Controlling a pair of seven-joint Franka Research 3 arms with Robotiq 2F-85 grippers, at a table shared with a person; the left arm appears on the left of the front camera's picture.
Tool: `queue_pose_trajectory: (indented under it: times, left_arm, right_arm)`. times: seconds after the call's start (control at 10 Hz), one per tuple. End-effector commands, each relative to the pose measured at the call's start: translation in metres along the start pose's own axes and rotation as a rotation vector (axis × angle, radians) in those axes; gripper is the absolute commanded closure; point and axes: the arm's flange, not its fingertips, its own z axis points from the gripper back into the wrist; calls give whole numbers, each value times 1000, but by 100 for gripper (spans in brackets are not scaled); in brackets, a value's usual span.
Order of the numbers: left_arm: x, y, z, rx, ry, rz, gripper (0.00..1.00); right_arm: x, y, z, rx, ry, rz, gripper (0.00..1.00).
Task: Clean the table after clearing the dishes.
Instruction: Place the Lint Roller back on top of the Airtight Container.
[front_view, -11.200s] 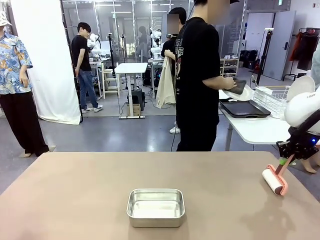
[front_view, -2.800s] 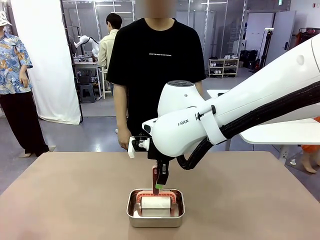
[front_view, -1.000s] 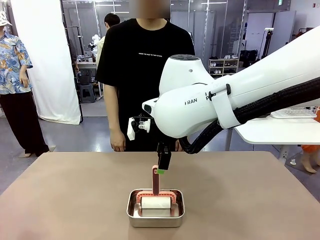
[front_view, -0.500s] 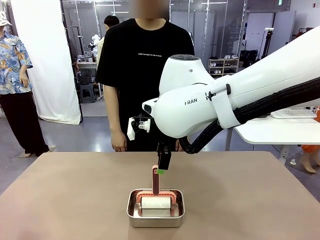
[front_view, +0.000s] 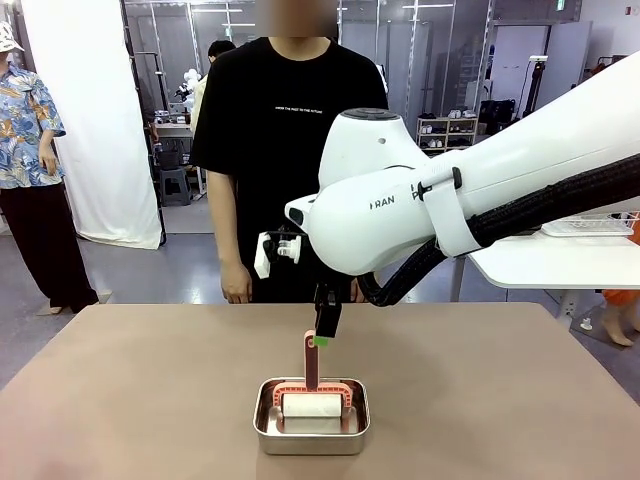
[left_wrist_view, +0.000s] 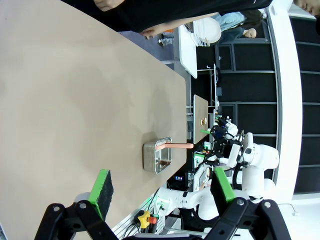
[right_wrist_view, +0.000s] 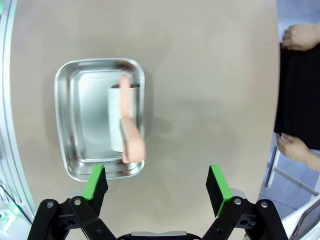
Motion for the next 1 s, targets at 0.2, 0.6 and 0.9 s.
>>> queue_pose_trajectory:
  times: [0.2,0.6,0.9]
  left_arm:
    - [-1,-1,3,-1,-4,-2,0]
    - [-1,-1,3,-1,-4,-2,0]
    - [-1,-1,3,-1,-4,-2,0]
  right_arm:
    - [-26,-42,58,207,-67,-463,0]
    - [-186,-98,76,933,-482,-1012,0]
    - [-298,-103,70,1141,-812,-1219,0]
